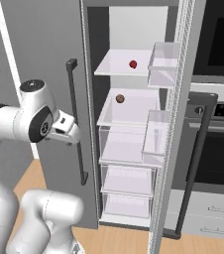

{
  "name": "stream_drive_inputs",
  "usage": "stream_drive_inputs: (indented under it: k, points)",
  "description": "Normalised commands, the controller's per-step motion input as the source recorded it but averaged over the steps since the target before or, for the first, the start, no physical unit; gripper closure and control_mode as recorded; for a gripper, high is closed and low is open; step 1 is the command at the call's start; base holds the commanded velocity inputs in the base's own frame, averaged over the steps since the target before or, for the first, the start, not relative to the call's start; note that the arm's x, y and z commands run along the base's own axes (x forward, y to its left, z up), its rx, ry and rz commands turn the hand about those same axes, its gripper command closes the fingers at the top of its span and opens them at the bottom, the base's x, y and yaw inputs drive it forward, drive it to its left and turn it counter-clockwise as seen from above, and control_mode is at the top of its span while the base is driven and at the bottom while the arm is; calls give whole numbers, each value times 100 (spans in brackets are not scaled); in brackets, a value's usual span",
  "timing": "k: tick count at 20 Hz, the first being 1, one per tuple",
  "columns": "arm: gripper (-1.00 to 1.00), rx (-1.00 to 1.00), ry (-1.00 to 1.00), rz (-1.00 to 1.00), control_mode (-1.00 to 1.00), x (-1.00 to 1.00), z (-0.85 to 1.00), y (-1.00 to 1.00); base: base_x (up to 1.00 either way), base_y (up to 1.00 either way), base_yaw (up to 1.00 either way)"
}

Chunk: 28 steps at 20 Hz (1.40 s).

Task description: Take the strawberry from the fridge and place it on top of the pancake, located on the dining counter.

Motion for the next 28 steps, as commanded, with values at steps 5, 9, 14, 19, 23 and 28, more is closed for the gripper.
stream_drive_inputs:
  k: [5, 9, 14, 19, 23, 28]
  points:
    - [-100, -9, 22, 4, -100, -67, -30, -11, 0, 0, 0]
    - [-100, -1, 0, 2, -100, -12, -12, -1, 0, 0, 0]
    - [-100, 0, 0, 0, -100, 0, 0, 0, 0, 0, 0]
    - [-100, 0, -1, -1, -100, 14, 0, 0, 0, 0, 0]
    - [-100, 0, 0, 0, 100, 0, 0, 0, 28, 0, -33]
    - [-100, 0, 0, 0, 100, 0, 0, 0, 51, -1, -49]
